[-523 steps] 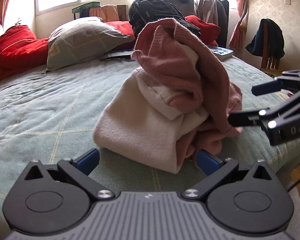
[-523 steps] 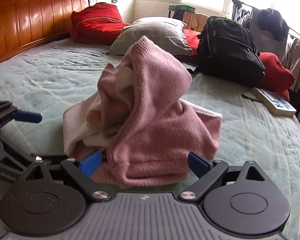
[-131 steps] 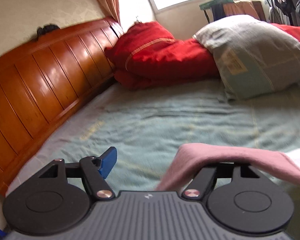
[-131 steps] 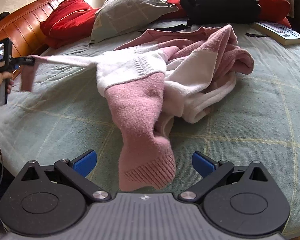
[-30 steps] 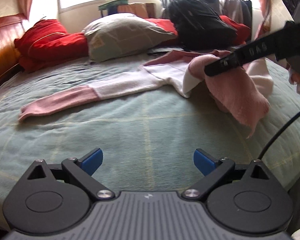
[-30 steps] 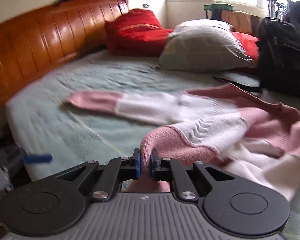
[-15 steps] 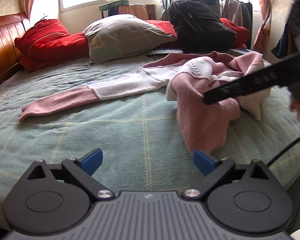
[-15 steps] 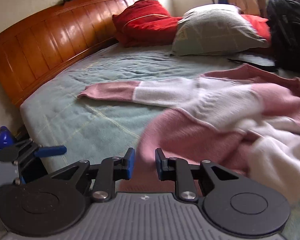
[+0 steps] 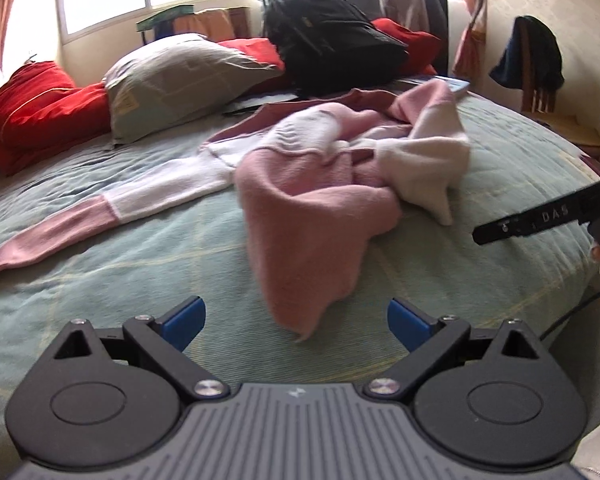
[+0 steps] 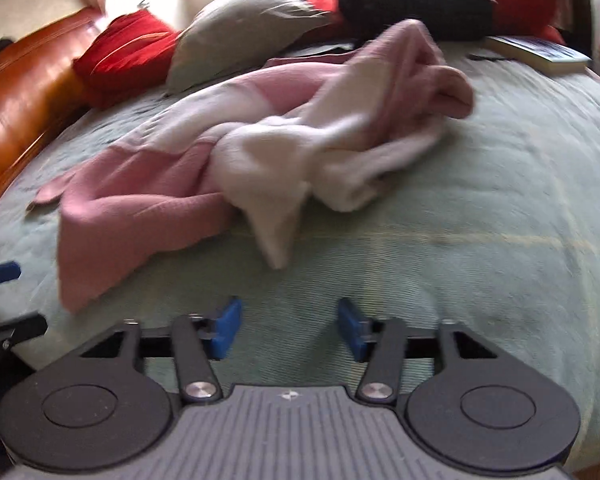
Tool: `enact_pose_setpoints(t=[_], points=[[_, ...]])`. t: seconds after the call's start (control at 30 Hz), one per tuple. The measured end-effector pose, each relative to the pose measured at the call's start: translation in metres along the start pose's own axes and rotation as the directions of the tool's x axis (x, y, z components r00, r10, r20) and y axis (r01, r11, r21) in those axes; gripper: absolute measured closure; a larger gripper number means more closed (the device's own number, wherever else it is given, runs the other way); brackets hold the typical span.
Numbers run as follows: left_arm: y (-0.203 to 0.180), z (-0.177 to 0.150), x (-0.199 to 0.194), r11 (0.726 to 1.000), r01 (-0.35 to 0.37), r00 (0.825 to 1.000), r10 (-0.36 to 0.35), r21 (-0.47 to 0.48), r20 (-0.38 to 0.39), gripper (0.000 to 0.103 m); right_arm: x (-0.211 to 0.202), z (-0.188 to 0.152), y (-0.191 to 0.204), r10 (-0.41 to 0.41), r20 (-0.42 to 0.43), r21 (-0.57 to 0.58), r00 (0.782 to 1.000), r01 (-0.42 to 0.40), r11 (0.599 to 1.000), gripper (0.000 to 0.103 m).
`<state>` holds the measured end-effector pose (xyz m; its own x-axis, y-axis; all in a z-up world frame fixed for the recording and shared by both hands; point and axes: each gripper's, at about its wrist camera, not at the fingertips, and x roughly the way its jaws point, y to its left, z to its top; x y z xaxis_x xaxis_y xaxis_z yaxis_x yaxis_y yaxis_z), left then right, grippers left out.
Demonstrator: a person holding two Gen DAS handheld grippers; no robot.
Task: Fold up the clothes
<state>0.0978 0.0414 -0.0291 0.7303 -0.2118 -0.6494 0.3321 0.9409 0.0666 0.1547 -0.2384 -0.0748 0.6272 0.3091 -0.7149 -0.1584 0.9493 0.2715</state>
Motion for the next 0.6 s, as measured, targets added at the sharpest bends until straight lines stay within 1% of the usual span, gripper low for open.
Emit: enact_pose_setpoints(t=[0.1,0.17,0.27,0.37,0.47,0.6], points=[[-0.008,0.001,0.002,1.000,0.006,1.000,-0.005,0.017,-0.012,0.005,-0.002,0.005,-0.004,0.002,0.027,0.020,1.000,-0.002,1.000,0.036],[-0.013,0.002,0.004,1.000,0.009,1.000,-0.009,0.027,-0.020,0.005,-0.004,0.013,-0.001,0.002,0.058,0.014,0.998,-0.003,1.000,0.033],[-0.020,0.004,0.006,0.999,0.006,1.000,-0.005,0.041,-0.029,0.005,-0.004,0.033,-0.001,0.002,0.123,0.010,0.992,-0.003,1.000,0.026],[-0.024,0.006,0.006,0.999,0.002,1.000,0.000,0.051,-0.031,0.005,0.004,0.058,-0.005,-0.029,0.155,0.032,0.987,0.024,0.999,0.025],[-0.026,0.007,0.007,0.999,0.007,0.999,-0.005,0.053,-0.034,0.005,0.018,0.083,-0.011,-0.084,0.141,0.064,0.986,0.076,0.995,0.023],[-0.028,0.008,0.013,0.998,0.000,0.999,0.002,0.057,-0.048,0.005,0.043,0.111,-0.015,-0.115,0.106,0.111,0.988,0.103,0.988,0.021]])
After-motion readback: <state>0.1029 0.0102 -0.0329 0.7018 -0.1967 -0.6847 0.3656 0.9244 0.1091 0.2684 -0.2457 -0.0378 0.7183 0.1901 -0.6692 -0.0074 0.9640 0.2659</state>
